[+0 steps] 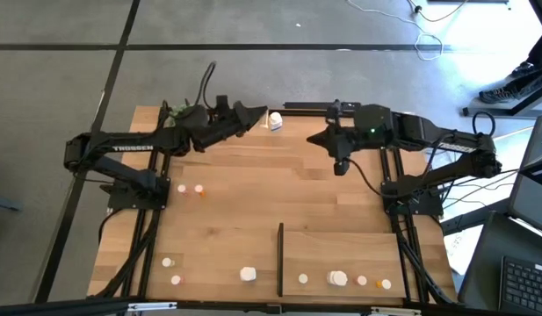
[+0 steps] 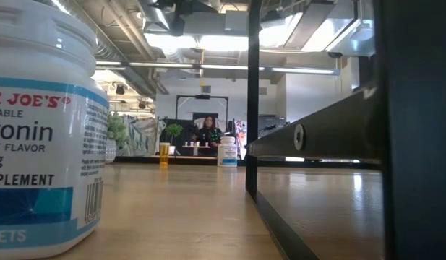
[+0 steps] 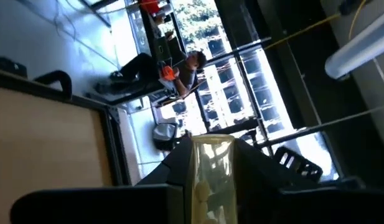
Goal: Pick and place medicine bottles onto shelf by color
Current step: Put the top yellow pill bottle on the shelf aligned with the other yellow pill bottle
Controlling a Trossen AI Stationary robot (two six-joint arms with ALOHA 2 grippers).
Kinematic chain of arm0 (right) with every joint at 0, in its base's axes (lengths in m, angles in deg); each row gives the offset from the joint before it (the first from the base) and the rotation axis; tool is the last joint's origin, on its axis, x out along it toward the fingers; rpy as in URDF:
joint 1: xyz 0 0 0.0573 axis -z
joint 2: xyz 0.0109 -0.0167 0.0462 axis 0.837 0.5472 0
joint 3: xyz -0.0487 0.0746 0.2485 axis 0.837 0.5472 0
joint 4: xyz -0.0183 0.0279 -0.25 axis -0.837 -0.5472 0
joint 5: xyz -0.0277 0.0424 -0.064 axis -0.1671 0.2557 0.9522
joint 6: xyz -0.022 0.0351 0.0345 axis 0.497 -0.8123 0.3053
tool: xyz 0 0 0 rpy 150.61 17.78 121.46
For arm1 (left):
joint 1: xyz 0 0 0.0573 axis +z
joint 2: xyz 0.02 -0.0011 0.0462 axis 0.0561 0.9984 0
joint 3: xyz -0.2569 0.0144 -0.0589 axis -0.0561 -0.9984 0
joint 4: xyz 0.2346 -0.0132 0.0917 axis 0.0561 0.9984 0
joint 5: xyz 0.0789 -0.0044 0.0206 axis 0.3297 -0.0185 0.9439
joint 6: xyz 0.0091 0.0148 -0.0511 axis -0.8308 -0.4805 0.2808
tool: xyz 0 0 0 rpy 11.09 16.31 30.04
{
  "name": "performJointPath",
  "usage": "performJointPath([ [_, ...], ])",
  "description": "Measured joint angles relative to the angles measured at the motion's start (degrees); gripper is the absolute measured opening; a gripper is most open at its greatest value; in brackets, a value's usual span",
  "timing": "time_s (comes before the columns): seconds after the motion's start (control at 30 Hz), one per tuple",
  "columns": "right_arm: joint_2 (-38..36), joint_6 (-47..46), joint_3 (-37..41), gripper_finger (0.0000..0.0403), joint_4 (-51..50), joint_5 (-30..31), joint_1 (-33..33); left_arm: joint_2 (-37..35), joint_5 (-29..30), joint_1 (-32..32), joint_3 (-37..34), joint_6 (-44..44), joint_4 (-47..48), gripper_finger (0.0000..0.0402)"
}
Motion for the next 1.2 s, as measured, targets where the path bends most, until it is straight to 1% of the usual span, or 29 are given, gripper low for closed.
performJointPath([
  [0.1,1.29,4.18,0.00,0.0012,-0.06,0.47,-0.90,0.00,-1.19,0.87,0.00,8.78,0.02,0.0078],
  [0.17,2.29,4.44,0.00,0.0011,0.25,0.46,-1.23,0.00,-1.26,1.07,0.00,10.90,0.42,0.0078],
  [0.3,3.99,4.16,0.00,0.0011,2.54,0.45,-1.38,0.00,-0.11,1.02,0.00,12.35,1.86,0.0078],
  [0.43,4.97,4.04,0.00,0.0028,4.78,0.61,-1.38,0.55,0.74,1.02,0.04,12.34,1.49,0.0078],
  [0.63,6.31,3.84,0.00,0.0084,10.24,4.09,-1.36,1.77,2.52,0.56,0.17,13.63,1.16,0.0078],
  [0.7,6.90,4.14,0.00,0.0105,10.94,4.06,-1.36,2.44,4.83,0.05,-0.04,14.10,2.01,0.0078],
  [0.77,7.69,4.17,0.00,0.0124,12.17,4.42,-1.36,3.70,7.36,-0.55,0.15,14.56,0.72,0.0078],
  [0.87,8.86,4.19,0.00,0.0144,14.05,6.17,-1.36,5.61,9.28,-1.18,0.07,16.89,-0.39,0.0078],
  [1.03,11.32,4.16,0.00,0.0158,17.07,10.81,-1.60,8.66,10.09,-1.13,0.07,17.00,-4.65,0.0078],
  [1.2,12.36,4.20,0.02,0.0157,17.46,10.90,-1.82,9.60,9.94,-0.61,0.07,16.95,-6.05,0.0078],
])
